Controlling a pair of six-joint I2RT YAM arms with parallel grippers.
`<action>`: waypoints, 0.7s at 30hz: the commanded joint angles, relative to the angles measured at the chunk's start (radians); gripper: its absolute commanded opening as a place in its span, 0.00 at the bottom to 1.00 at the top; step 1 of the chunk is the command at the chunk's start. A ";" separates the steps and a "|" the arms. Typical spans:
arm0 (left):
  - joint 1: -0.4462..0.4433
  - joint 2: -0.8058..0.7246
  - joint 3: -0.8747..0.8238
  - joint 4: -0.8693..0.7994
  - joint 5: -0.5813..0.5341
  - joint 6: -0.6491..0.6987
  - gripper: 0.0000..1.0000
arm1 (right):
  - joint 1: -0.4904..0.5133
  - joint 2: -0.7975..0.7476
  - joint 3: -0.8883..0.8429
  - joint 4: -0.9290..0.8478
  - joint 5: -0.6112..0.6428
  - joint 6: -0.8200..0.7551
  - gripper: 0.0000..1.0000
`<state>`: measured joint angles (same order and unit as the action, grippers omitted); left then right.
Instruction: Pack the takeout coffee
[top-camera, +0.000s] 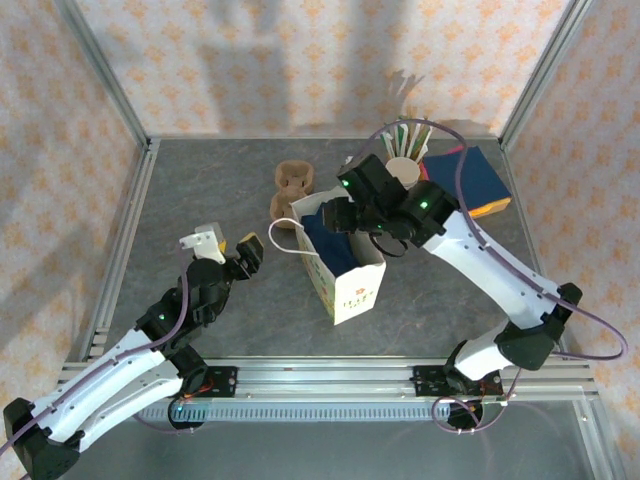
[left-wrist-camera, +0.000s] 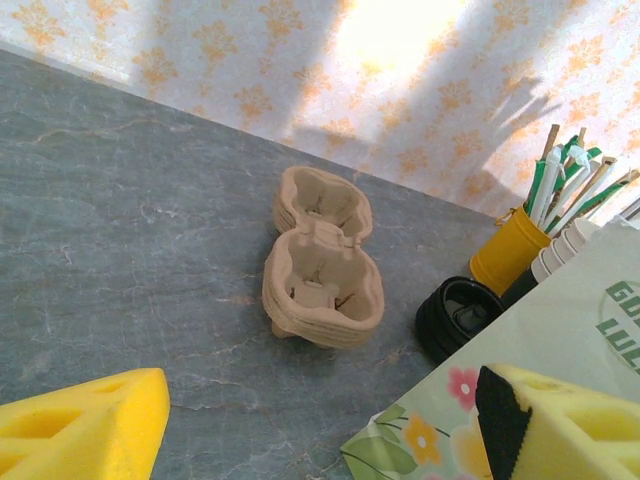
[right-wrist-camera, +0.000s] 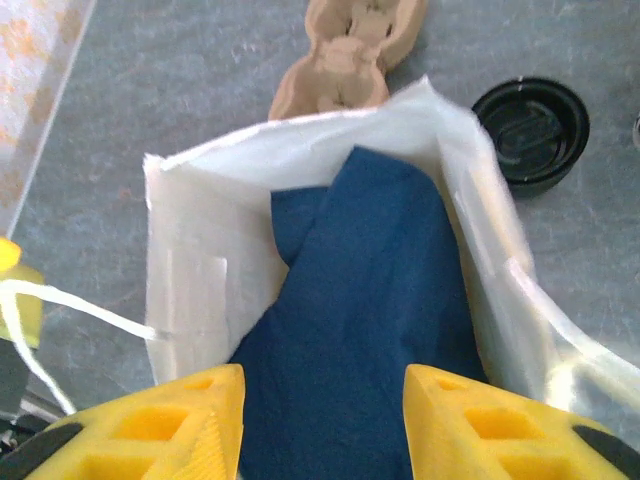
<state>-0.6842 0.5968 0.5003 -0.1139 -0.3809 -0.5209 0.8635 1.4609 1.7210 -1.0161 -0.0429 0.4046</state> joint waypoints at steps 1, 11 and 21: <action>0.009 -0.015 0.051 -0.018 -0.052 0.037 0.83 | -0.003 -0.070 0.032 0.056 0.109 -0.023 0.47; 0.010 0.045 0.128 -0.043 -0.154 0.106 0.86 | -0.175 -0.388 -0.287 0.414 0.402 -0.206 0.67; 0.079 0.138 0.100 0.121 -0.305 0.251 0.95 | -0.484 -0.559 -0.685 0.733 0.436 -0.257 1.00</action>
<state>-0.6327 0.7334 0.6128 -0.0879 -0.6033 -0.3466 0.4374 0.9092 1.1252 -0.4202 0.3824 0.1600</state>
